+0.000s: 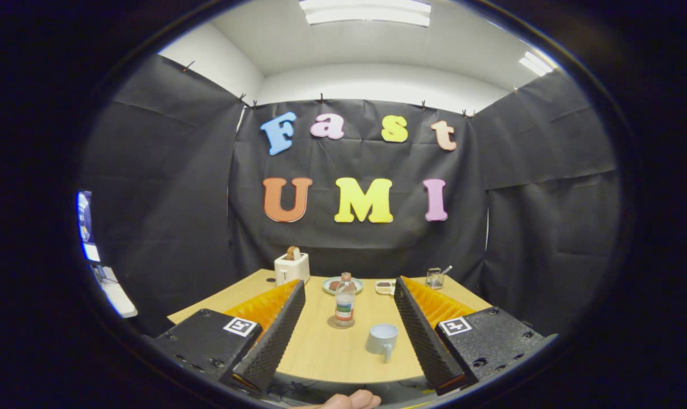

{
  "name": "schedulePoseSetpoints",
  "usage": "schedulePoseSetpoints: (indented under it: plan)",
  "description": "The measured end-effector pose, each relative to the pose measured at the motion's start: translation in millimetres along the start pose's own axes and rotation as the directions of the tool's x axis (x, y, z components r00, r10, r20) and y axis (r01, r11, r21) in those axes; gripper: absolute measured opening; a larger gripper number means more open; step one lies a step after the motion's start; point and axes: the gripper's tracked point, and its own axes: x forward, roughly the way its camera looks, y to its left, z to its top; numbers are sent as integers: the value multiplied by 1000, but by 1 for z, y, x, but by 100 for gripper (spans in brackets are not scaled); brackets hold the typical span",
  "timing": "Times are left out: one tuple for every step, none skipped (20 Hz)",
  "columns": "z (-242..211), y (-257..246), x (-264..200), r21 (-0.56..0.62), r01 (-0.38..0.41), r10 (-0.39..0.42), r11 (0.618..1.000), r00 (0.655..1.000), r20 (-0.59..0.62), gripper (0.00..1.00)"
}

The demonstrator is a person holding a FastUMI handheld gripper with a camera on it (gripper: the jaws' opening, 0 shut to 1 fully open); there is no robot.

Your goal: Take the bottle from table, then pour the juice into the cup, finally place the bottle on the coaster

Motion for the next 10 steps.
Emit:
schedulePoseSetpoints:
  plan:
    - [0,2,-1,17,-10,10,1000,1000,2,100]
    - [-1,1,0,30,-16,16,999,1000,2,100]
    - [-1,0,-2,33,-16,16,999,1000,3,100]
    - [-2,-3,-2,30,-9,9,999,1000,5,100]
    - [-4,-7,-3,25,1,-1,1000,1000,-2,100]
    - [-5,-7,-5,24,4,-3,1000,1000,-5,100]
    - [-5,-5,-5,28,-2,2,1000,1000,-3,100]
    - [-5,-4,-5,30,-5,5,1000,1000,-4,100]
    - [-6,-5,-6,27,-3,3,1000,1000,-5,100]
    - [-7,-6,-6,24,-1,1,1000,1000,-2,100]
